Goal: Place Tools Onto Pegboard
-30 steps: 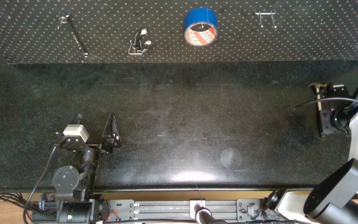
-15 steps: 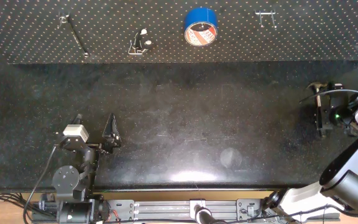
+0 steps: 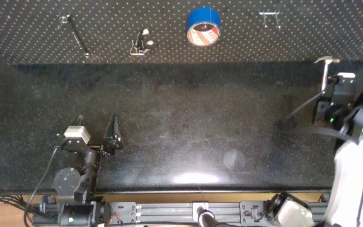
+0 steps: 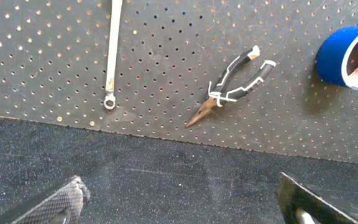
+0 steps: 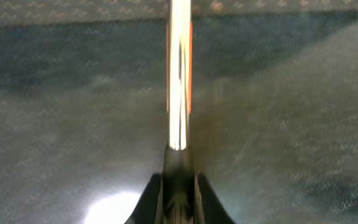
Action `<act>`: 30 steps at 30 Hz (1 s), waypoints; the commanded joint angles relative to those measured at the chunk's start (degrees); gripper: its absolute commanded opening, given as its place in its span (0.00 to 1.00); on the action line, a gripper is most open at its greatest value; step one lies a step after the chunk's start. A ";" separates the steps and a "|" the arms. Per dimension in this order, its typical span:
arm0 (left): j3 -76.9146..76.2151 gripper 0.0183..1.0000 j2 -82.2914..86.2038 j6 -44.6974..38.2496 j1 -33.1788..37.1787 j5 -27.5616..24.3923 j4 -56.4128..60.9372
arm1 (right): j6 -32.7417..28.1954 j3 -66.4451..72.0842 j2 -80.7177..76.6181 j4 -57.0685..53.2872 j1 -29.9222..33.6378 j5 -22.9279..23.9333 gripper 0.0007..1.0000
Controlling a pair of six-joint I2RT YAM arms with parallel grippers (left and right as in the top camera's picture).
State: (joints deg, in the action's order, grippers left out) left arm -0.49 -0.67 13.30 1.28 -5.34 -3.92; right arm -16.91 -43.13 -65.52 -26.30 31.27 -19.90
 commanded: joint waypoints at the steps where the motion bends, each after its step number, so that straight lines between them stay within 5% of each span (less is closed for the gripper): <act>1: 0.17 0.99 0.48 -0.31 -0.17 0.37 -0.37 | 18.69 16.59 20.37 26.01 -11.87 -8.17 0.07; 4: 0.17 0.99 0.48 -0.31 -0.17 0.37 -0.35 | 21.81 17.09 15.54 43.08 -22.51 -2.40 0.07; 7: 0.17 0.99 0.48 -0.31 -0.17 0.37 -0.35 | 21.88 16.61 0.31 63.56 -26.75 -2.34 0.08; 10: 0.17 0.99 0.48 -0.31 -0.17 0.37 -0.35 | 22.49 13.49 -7.72 66.34 -26.75 -1.97 0.07; 13: 0.17 0.99 0.48 -0.31 -0.17 0.37 -0.35 | 22.43 9.09 -15.26 69.51 -26.75 4.02 0.08; 19: 0.17 0.99 0.48 -0.31 -0.17 0.37 -0.35 | 22.43 4.11 -22.93 70.16 -29.22 3.87 0.07; 20: 0.17 0.99 0.48 -0.31 -0.17 0.37 -0.37 | 22.45 4.11 -22.93 70.29 -29.22 3.85 0.29; 21: 0.17 0.99 0.48 -0.31 -0.17 0.37 -0.35 | 22.45 4.11 -22.95 70.36 -29.22 3.89 0.98; 26: 0.17 1.00 0.48 -0.31 -0.17 0.37 -0.35 | 22.47 6.45 -19.06 70.38 -29.22 4.04 0.98; 30: 0.17 0.99 0.48 -0.31 -0.17 0.37 -0.35 | 22.47 25.42 5.90 70.34 -29.27 4.07 0.98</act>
State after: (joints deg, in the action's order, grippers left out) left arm -0.49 -0.69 13.30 1.28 -5.15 -4.01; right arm 5.32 -25.15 -70.13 43.77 2.39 -15.97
